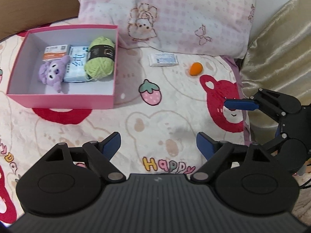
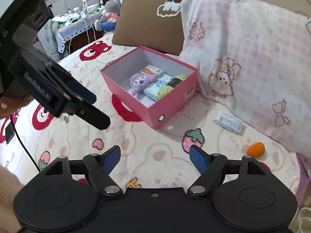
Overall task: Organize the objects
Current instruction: 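Withdraw the right tool and move it toward the white medicine box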
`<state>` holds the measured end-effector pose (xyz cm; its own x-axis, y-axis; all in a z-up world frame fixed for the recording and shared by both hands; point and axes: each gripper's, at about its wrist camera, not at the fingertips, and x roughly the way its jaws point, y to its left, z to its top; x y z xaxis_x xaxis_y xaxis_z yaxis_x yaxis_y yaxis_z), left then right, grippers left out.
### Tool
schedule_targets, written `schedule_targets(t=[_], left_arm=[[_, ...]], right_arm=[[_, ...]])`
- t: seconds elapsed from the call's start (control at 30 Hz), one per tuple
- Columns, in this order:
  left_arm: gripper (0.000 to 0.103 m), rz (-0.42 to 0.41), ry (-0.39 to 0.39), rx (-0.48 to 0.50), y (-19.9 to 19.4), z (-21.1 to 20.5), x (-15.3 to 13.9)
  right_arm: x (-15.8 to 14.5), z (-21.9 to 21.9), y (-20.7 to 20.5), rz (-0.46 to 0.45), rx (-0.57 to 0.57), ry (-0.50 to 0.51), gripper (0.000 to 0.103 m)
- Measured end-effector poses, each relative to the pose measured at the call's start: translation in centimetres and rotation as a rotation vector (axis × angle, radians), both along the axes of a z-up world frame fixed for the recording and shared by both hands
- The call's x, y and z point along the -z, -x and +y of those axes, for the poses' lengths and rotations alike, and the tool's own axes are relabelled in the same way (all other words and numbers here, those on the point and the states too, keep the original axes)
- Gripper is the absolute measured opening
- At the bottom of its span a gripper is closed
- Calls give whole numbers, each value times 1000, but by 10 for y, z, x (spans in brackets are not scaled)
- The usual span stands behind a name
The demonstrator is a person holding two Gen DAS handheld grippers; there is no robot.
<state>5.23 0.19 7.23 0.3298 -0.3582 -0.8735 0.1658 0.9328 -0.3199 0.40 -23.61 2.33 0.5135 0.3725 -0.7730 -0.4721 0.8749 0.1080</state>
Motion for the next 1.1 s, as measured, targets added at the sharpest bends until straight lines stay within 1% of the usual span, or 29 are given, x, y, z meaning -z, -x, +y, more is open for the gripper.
schedule_targets(t=[0.23, 0.47, 0.6, 0.7, 0.77, 0.87, 0.93, 1.0, 1.1], left_arm=[[85, 34, 18, 23, -12, -19, 19], [85, 41, 8, 29, -26, -35, 35], [85, 55, 0, 41, -34, -43, 45], [85, 35, -11, 43, -41, -50, 51], [85, 17, -17, 41, -47, -53, 55], [85, -10, -6, 35, -57, -58, 62], [85, -43, 6, 35, -63, -62, 67], [85, -69, -13, 29, -67, -67, 75], [85, -74, 3, 9, -78, -68, 88]], right_arm=[[21, -24, -2, 10, 33, 26, 81], [43, -39, -5, 16, 34, 37, 81], [56, -51, -6, 10, 61, 11, 81], [69, -60, -10, 4, 97, -9, 81], [77, -61, -14, -10, 112, 13, 81], [86, -62, -20, -84, 122, 52, 81], [90, -61, -25, -135, 133, 52, 81], [97, -62, -33, -165, 158, 47, 82], [107, -64, -48, -143, 173, 16, 81]])
